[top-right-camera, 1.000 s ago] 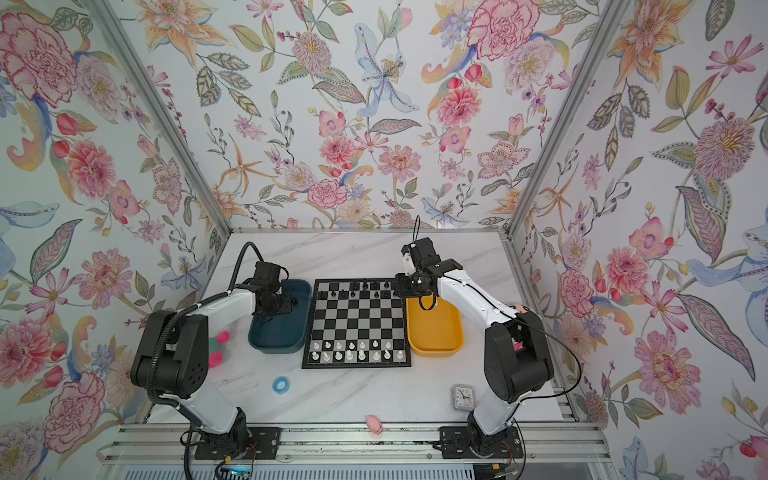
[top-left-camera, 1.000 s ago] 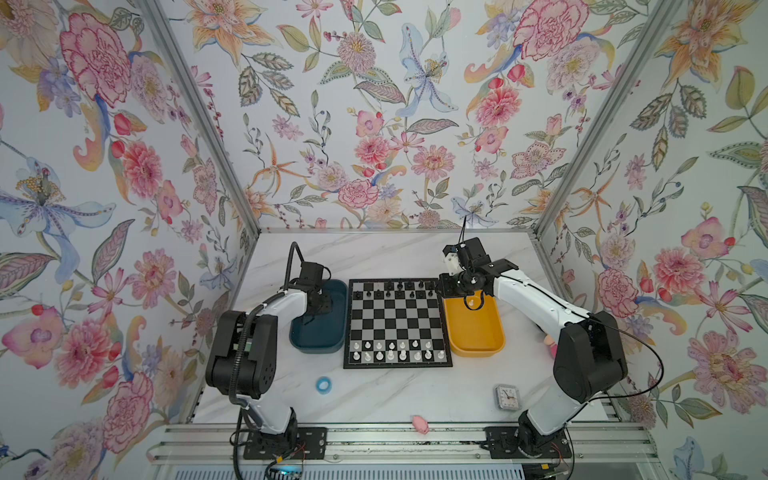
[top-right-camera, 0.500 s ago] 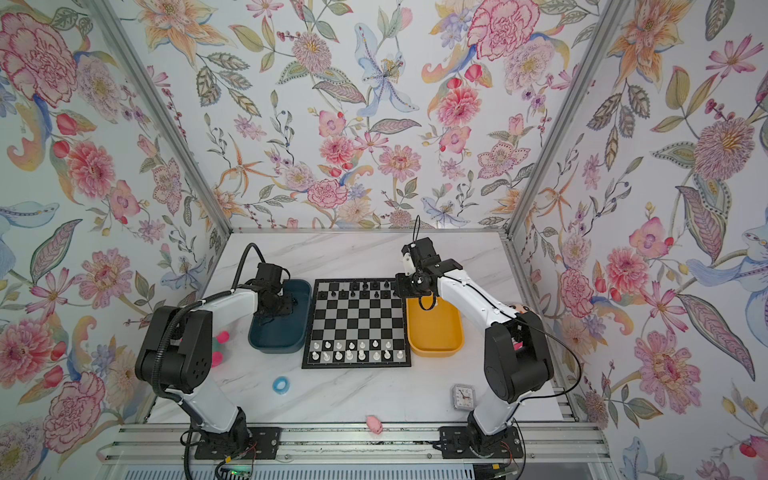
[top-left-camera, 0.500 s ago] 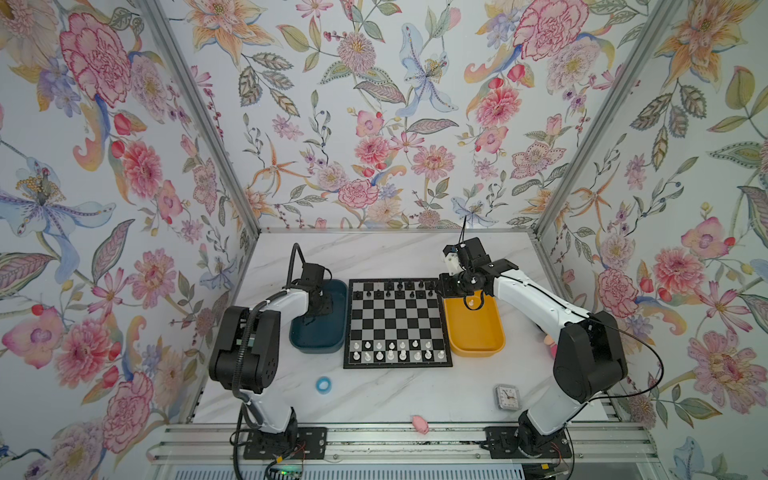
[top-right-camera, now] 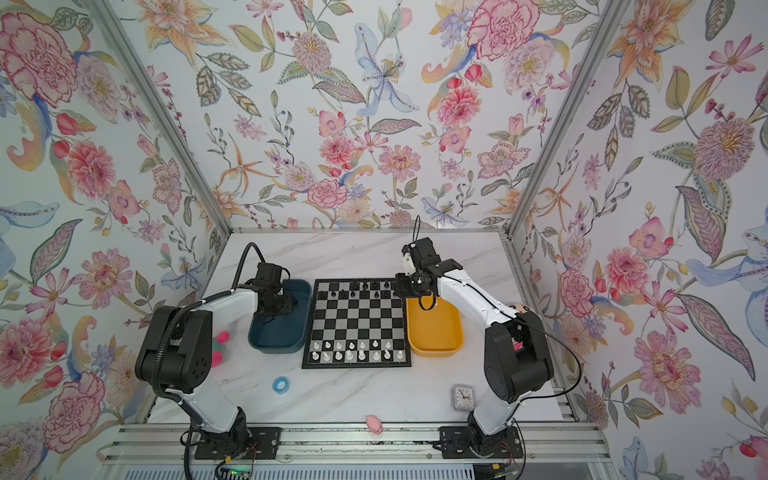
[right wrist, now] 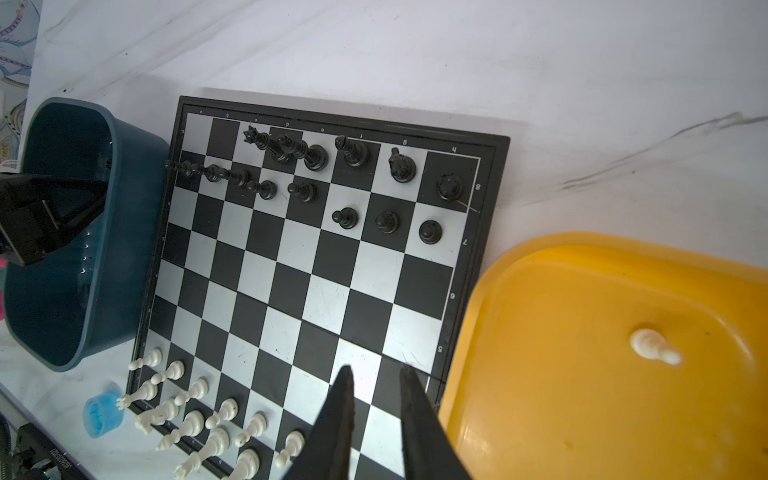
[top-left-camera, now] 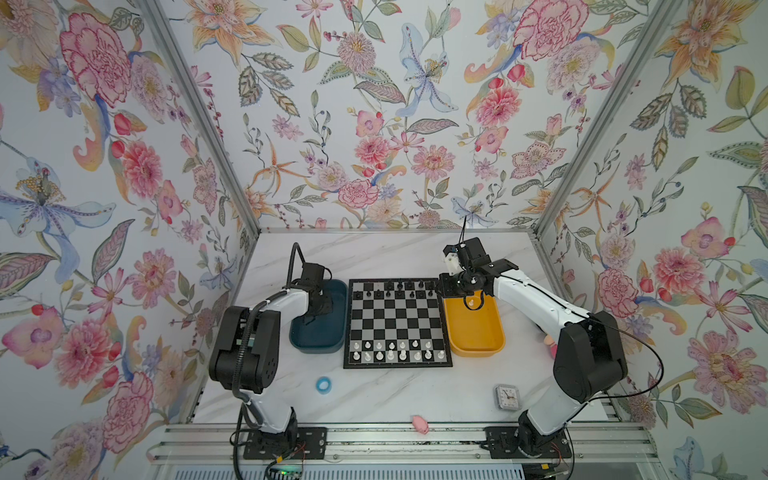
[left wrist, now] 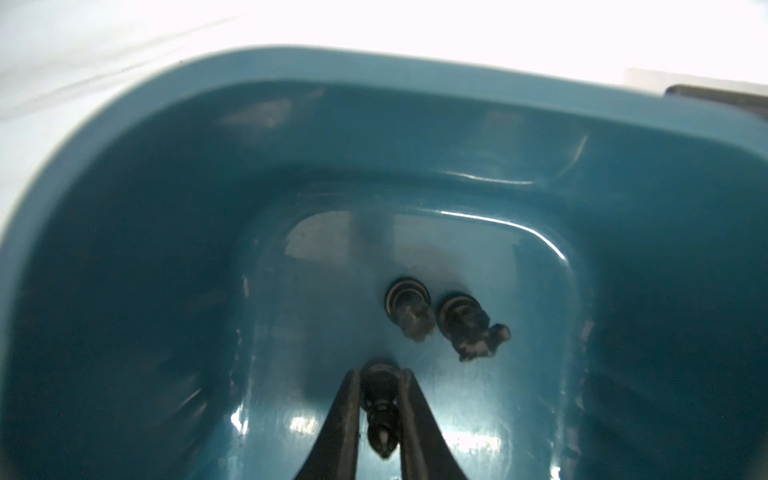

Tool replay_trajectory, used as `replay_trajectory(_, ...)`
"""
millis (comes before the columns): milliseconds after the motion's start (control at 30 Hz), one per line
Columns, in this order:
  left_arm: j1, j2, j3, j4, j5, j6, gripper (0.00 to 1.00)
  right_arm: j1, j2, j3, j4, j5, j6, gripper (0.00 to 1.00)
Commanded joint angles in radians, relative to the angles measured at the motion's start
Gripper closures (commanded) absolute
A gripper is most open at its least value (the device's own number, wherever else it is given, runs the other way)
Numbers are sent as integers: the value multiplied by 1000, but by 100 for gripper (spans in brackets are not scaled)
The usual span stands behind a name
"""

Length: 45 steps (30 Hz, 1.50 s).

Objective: Set up the chess pieces on the board
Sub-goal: 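Lower the left gripper into the teal bin and grasp a black pawn, then lift the black pawn with the left gripper and carry it over the board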

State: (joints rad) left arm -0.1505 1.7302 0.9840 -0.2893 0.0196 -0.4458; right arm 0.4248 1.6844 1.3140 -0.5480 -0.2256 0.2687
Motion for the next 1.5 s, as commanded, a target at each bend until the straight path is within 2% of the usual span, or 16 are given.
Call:
replay_trajectory(0, 14, 14, 22, 6, -13, -6, 82, -4, -2, -10, 7, -6, 8, 78)
replay_trajectory(167, 14, 19, 24, 4, -11, -6, 85, -4, 0, -13, 8, -7, 10, 78)
replay_trajectory(300, 14, 18, 26, -3, -11, -3, 94, -4, -3, -13, 10, -7, 12, 78)
replay_trajectory(467, 14, -8, 24, -13, -20, -4, 99, -3, -5, -16, 10, -8, 11, 79)
replay_trajectory(867, -9, -146, 77, -104, -88, 9, 100, -1, -17, -29, 18, -6, 11, 79)
replay_trajectory(1167, -116, -152, 235, -152, -111, 25, 100, -4, -38, -38, 16, 1, 7, 79)
replay_trajectory(1467, -244, -16, 403, -134, -62, 35, 99, -13, -45, -54, 23, -3, 9, 79)
